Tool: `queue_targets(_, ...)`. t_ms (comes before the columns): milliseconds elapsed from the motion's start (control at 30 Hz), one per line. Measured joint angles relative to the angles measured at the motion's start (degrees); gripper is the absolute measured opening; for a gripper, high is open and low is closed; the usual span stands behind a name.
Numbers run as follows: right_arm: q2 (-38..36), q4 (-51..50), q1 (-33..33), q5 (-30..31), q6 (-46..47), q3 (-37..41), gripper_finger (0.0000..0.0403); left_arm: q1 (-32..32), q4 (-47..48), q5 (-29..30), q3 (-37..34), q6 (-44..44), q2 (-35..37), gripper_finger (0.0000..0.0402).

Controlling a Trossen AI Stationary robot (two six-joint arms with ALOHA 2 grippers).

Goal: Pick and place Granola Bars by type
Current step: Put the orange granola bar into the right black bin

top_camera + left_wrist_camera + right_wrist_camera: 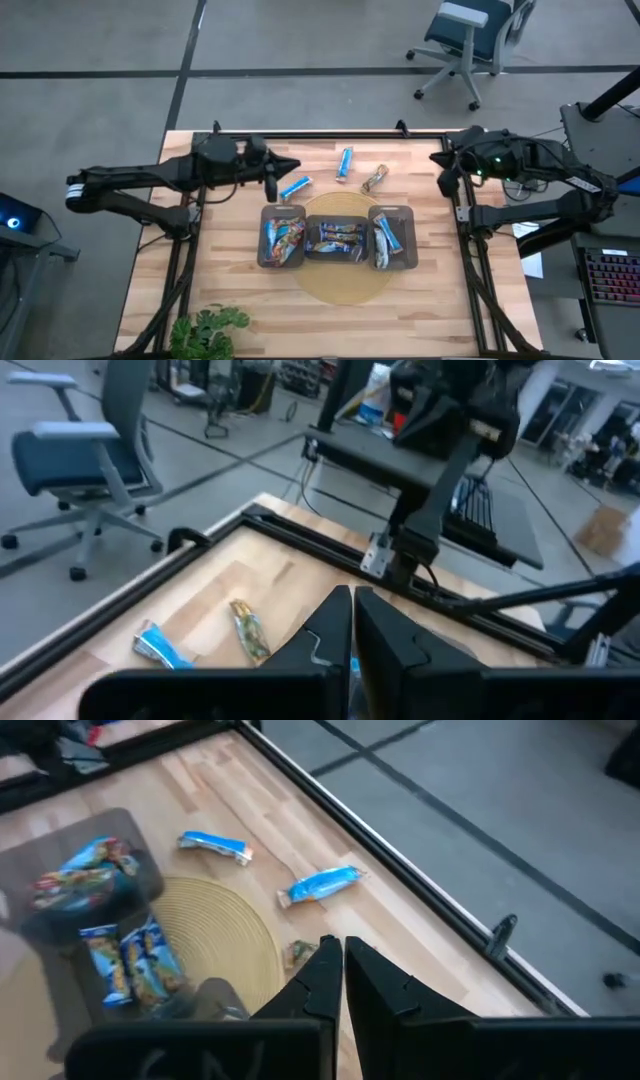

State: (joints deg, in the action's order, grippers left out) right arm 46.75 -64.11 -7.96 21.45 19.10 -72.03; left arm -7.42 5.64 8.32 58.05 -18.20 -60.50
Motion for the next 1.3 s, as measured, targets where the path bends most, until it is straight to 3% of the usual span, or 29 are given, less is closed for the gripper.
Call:
queue_targets(333, 7.43, 0.24, -9.86, -6.61, -5.37, -4.69, 0.0029, 0.0, 0.91, 0.81, -0.23, 1.66, 1.73, 0.0)
queue_targets(467, 10.29, 0.2, -15.98, -11.92, -8.76, -8.17, 0.0068, 0.0, 0.91, 0.71, -0.23, 1.68, 1.65, 0.0)
queue_targets(700, 15.23, -0.47, -24.06, -14.46, -13.68, -12.12, 0.0166, 0.0, 0.97, 0.59, -0.23, 1.92, 1.73, 0.0)
queue_targets(933, 20.55, -0.48, -27.15, -14.02, -25.36, -13.74, 0.0228, 0.0, 2.94, 0.54, -0.23, 1.54, 1.74, 0.0)
queue_targets(1133, 24.26, 0.43, -27.07, -14.0, -34.05, -14.06, 0.0242, 0.0, 3.39, 0.5, -0.23, 1.14, 1.76, 0.0)
queue_targets(1300, 27.36, 0.4, -27.09, -13.99, -34.56, -14.06, 0.024, 0.0, 3.4, 0.52, -0.23, 1.85, 1.76, 0.0)
